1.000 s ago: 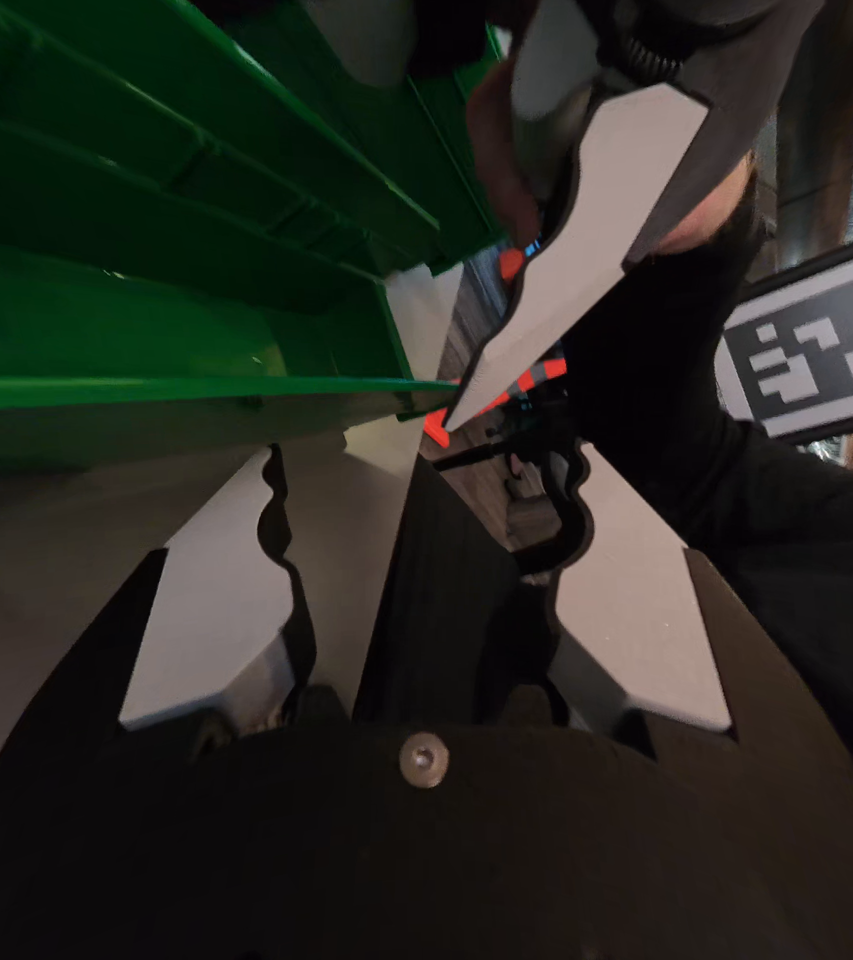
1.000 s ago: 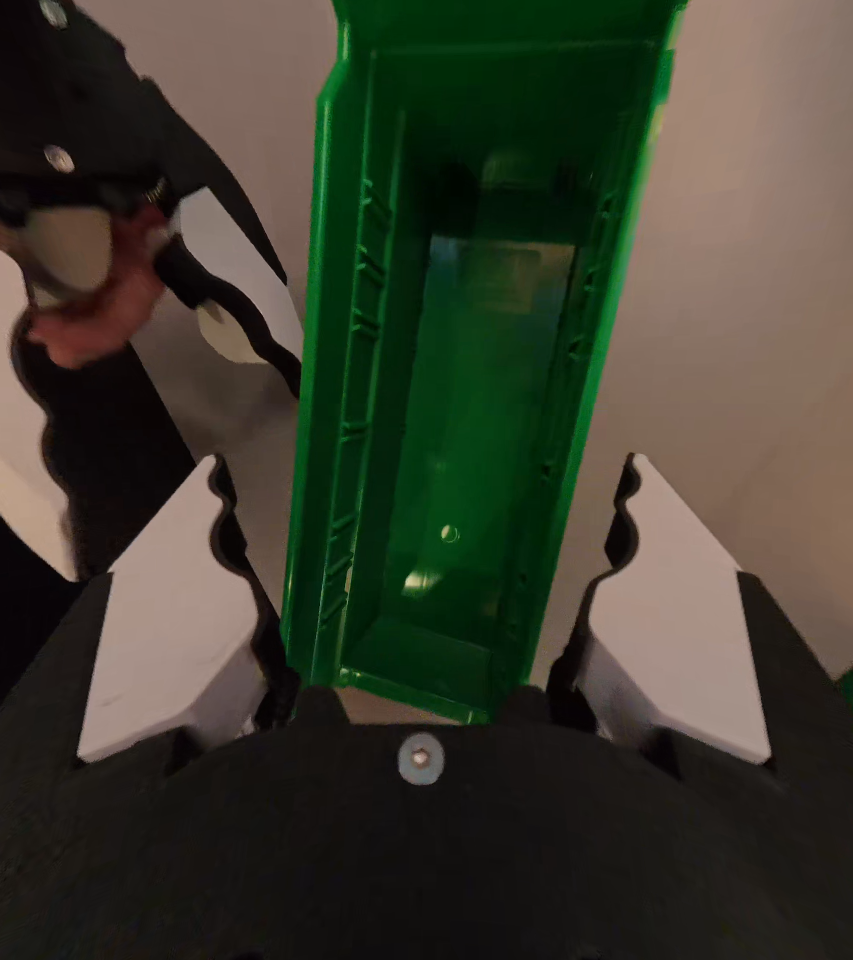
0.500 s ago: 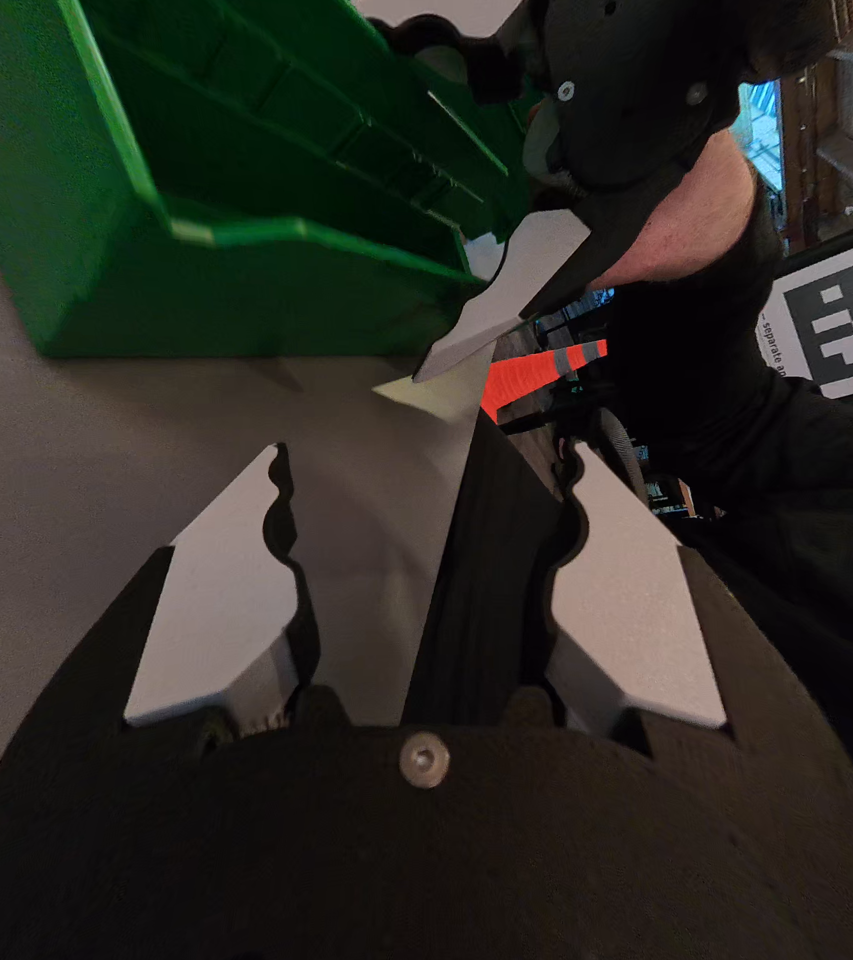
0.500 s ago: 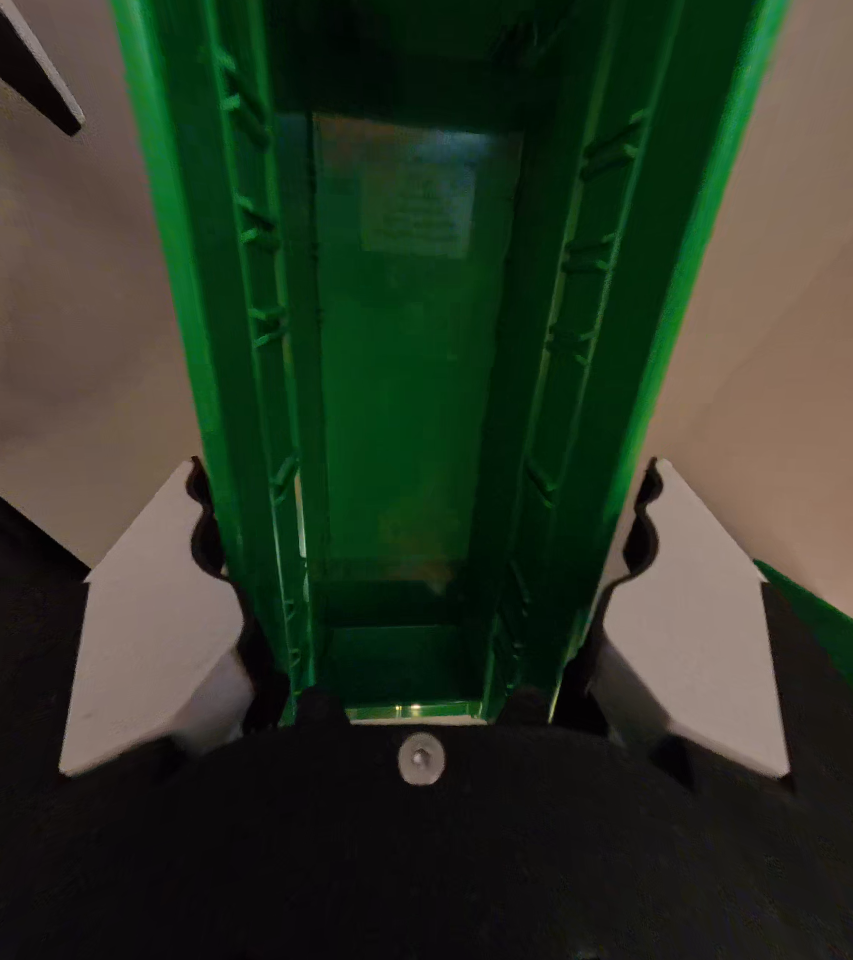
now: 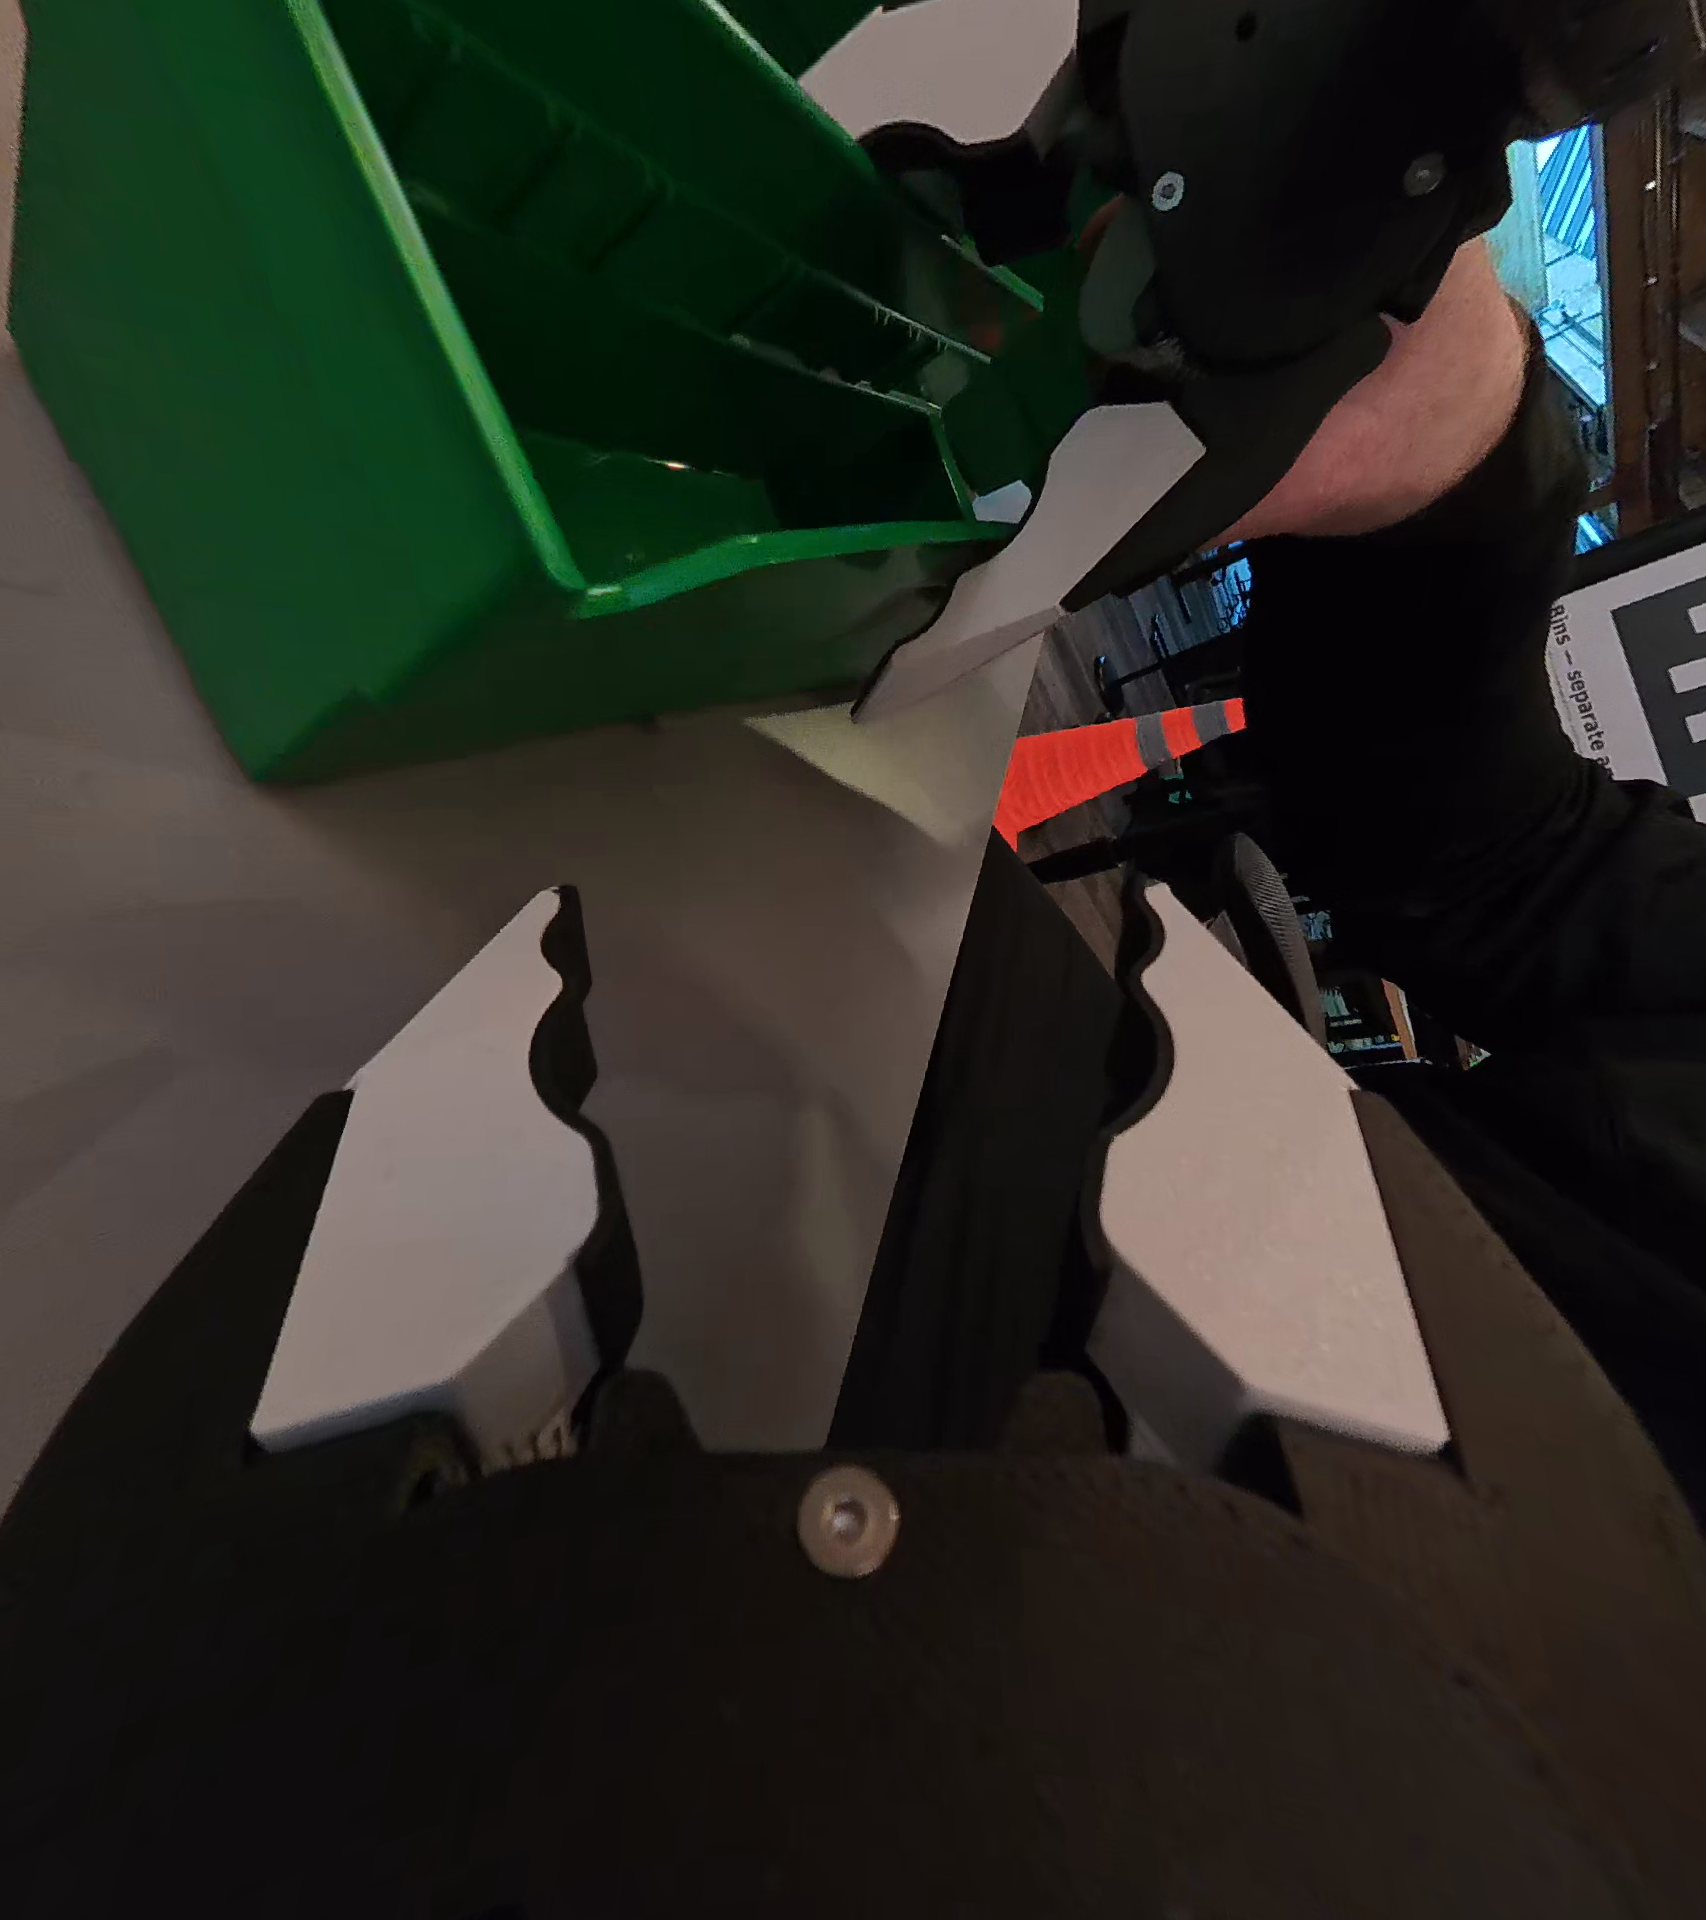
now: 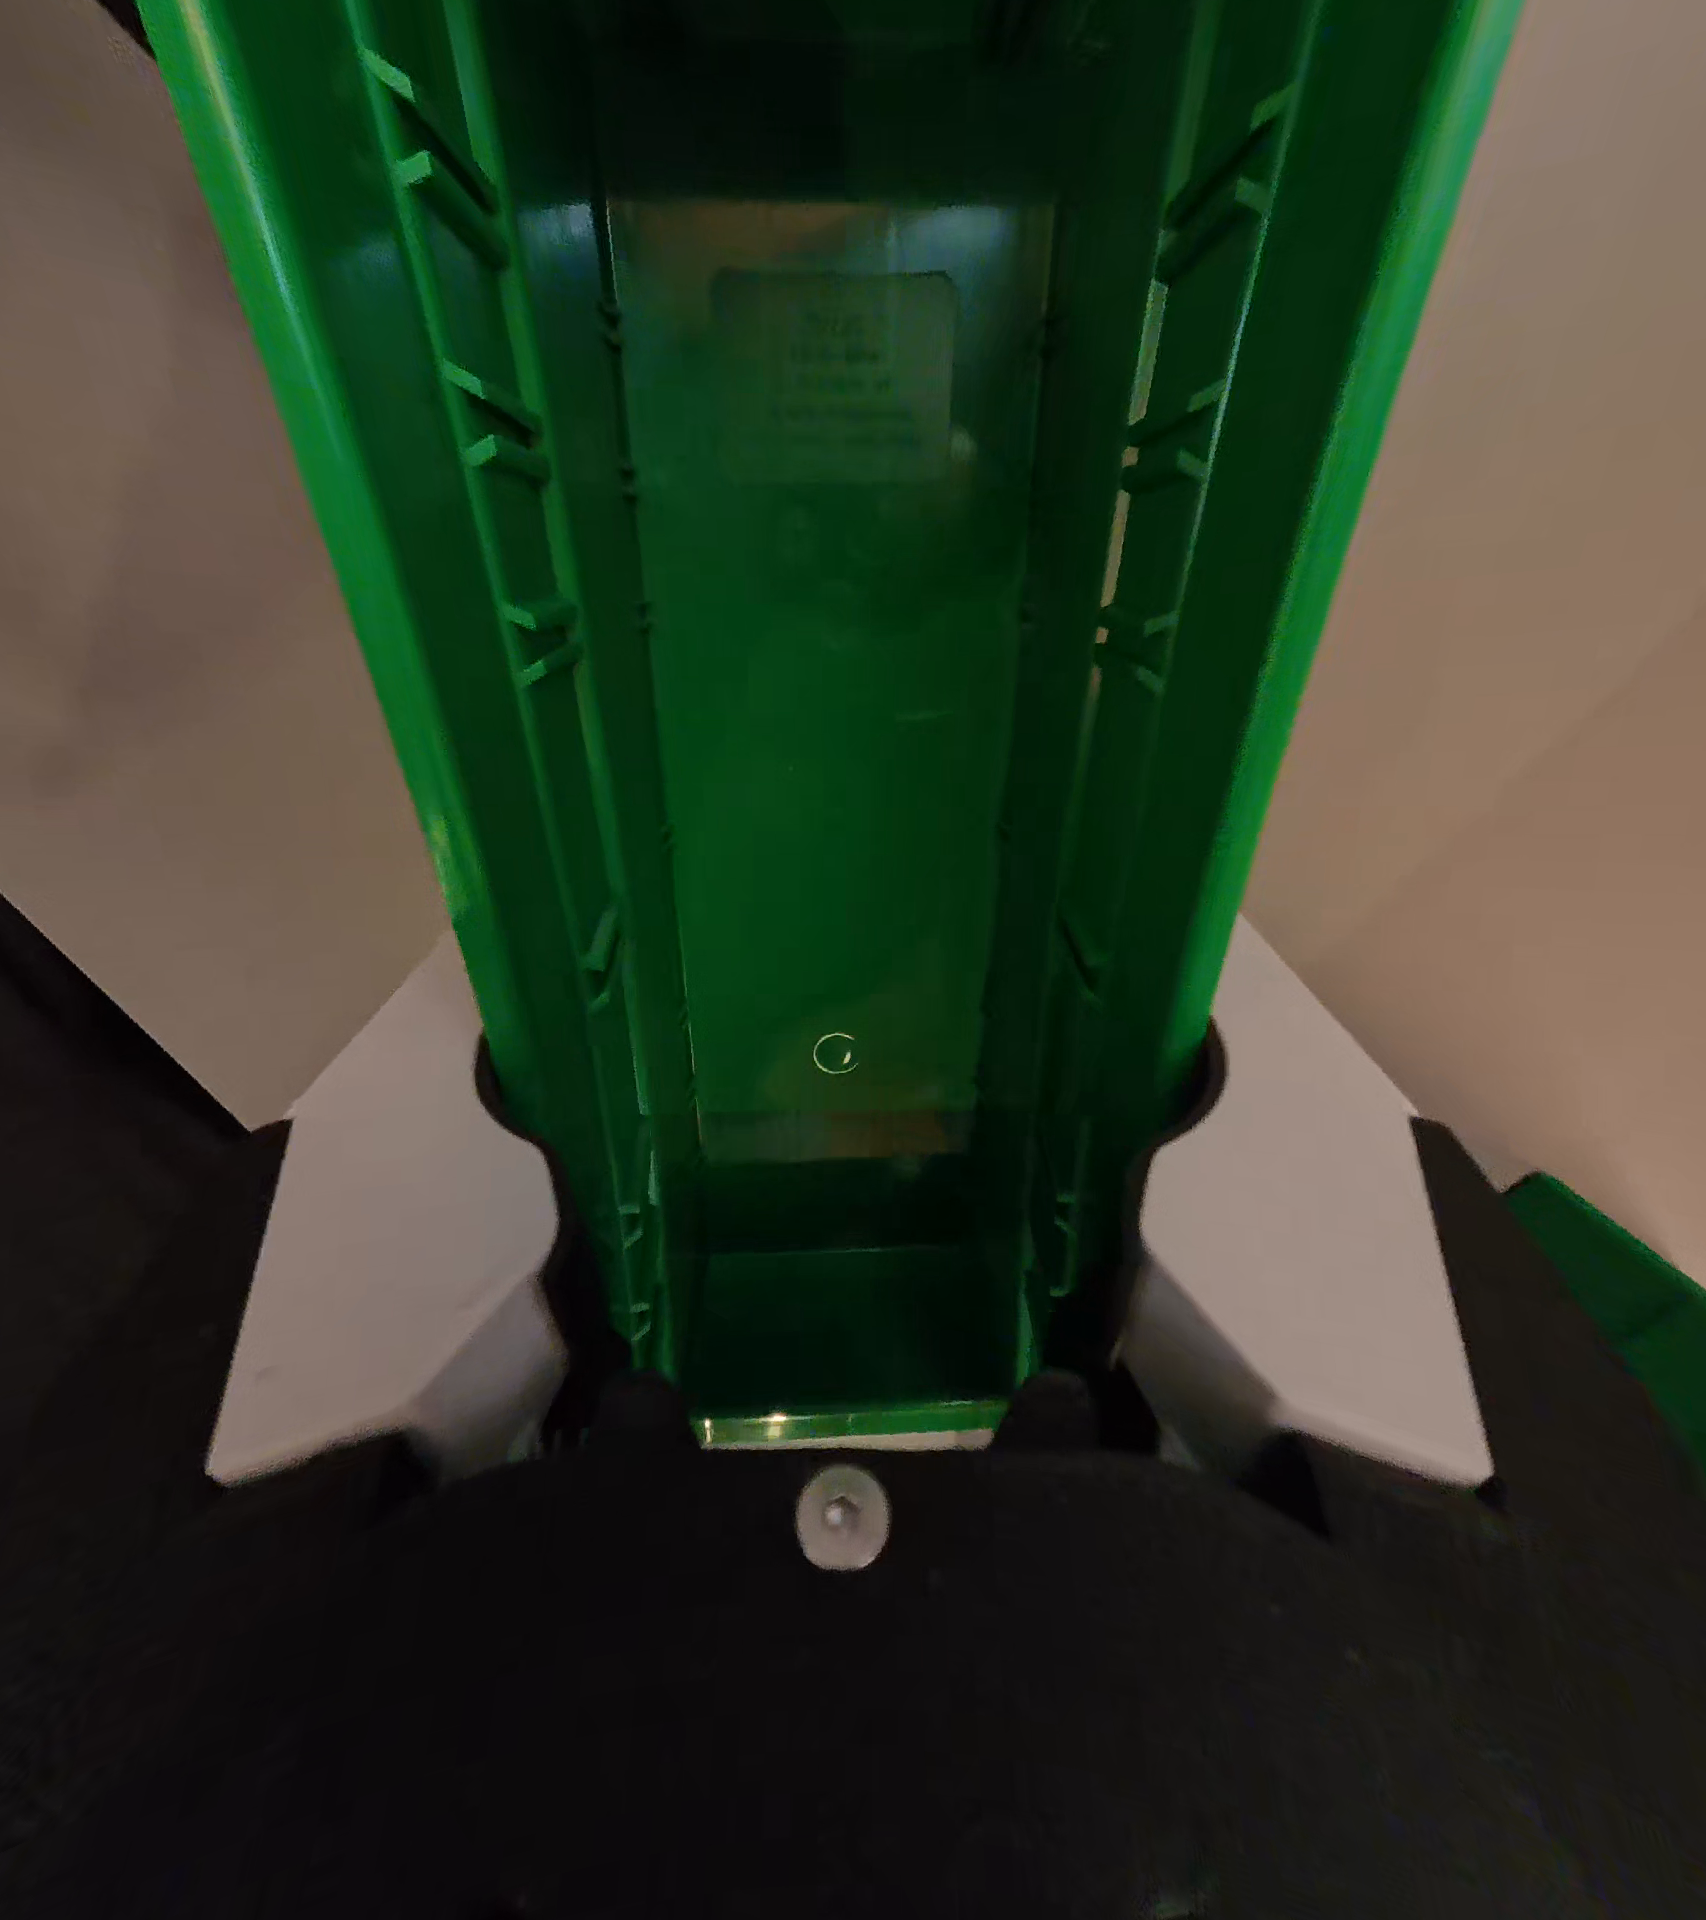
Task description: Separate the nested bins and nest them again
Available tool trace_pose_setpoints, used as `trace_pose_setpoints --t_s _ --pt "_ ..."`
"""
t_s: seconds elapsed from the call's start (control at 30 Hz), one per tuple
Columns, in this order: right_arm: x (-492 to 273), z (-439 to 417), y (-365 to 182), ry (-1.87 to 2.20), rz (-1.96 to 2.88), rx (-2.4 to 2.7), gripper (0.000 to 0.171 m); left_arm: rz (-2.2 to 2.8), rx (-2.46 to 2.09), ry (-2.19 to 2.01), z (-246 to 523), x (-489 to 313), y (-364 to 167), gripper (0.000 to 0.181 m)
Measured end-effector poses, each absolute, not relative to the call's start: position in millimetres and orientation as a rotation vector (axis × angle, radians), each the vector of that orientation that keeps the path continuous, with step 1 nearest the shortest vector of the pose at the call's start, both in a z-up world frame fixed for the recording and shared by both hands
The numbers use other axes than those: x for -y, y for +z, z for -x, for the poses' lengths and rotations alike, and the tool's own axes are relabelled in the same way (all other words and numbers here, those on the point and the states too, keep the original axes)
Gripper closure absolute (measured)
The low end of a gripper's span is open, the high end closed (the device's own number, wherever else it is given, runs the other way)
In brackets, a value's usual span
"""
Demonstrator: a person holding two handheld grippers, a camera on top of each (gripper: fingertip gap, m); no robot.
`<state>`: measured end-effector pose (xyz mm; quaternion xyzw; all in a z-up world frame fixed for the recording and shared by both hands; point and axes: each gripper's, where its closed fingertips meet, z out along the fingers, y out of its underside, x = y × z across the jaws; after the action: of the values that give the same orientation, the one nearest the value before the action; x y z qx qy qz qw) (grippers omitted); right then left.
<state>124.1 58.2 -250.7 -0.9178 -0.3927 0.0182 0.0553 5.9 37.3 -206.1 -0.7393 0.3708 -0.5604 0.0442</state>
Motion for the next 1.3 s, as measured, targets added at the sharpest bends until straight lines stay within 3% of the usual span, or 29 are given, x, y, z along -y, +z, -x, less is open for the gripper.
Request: trace_pose_setpoints --t_s 0.23,1.3 --pt "-54 -133 -247 0.087 2.791 1.175 0.061 2.262 -1.093 -1.697 -3 -46 -208 0.082" --pt "-50 -201 -161 0.197 2.805 0.888 0.072 2.247 -1.040 -1.659 1 -60 -212 0.089"
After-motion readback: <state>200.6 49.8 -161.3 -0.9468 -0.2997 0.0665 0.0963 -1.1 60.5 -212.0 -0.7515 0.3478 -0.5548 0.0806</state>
